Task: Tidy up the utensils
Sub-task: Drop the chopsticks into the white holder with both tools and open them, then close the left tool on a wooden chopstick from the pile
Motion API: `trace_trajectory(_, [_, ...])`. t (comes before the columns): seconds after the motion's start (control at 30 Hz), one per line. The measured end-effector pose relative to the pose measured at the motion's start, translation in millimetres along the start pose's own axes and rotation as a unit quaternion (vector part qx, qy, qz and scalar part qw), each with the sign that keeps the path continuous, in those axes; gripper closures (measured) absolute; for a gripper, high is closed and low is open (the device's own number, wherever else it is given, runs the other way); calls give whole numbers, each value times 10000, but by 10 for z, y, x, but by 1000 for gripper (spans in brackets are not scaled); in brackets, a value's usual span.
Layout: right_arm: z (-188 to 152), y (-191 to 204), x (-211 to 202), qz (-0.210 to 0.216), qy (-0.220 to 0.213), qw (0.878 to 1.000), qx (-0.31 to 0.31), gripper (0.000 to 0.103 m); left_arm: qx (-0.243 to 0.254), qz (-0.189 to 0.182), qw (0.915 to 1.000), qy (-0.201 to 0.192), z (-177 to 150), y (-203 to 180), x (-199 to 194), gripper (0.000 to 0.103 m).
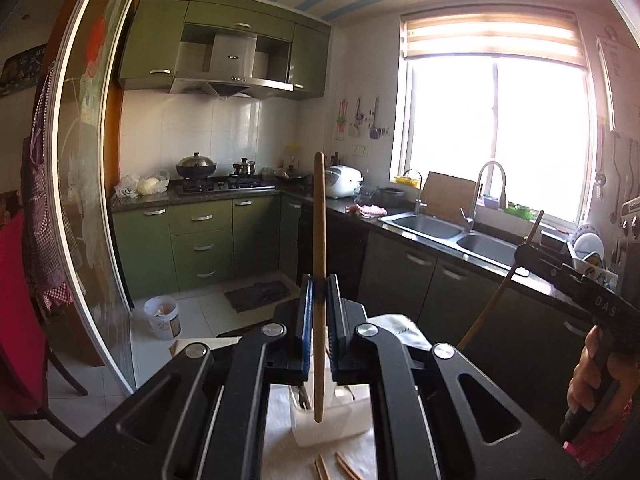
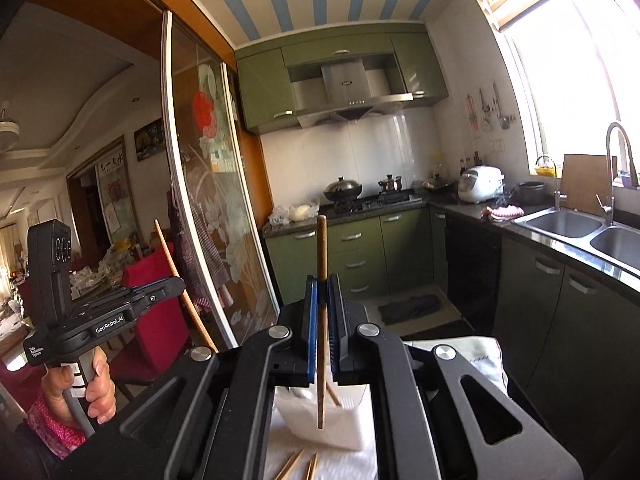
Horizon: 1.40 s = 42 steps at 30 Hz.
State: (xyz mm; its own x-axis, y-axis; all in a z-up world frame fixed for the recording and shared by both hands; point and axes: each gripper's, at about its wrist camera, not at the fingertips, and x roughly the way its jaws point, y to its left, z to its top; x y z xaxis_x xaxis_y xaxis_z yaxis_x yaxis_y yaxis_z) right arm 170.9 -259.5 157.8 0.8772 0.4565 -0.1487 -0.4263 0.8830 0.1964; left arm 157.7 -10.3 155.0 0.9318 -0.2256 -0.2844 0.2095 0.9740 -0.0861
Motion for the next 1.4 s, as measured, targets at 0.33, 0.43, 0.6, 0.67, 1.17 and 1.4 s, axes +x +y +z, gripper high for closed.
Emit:
trace_trajectory(0.33, [-479,-157,1070,-194,1024,9946,-11,97,-122,238,9956,896,-447,38,999,97])
trace_trajectory(0.43, [-662,-190,1257,-162,1367,9905,20,97,-157,218,9928,1169,-588,73,1116,96])
trace_trajectory(0.6, [-833,-211,1321,-145,1558,9877,23,84,-182,207,9906,1337,-683,114,1145,86])
trace_trajectory(0.67, [-798,-206,1231,-145,1460,9892,18,84,-183,228,9909,1312,-684,110,1095,72])
trace_trajectory(1.17, [-1421,-771,-554,-542,1097,9883,911,66,-549,111,9368,3454,-1834,200,778,49])
trace_trajectory(1.4, [-1923,-1073,-758,-457,1406,9757,1619,66,-598,360,9046,4205,-2487,271,1036,64])
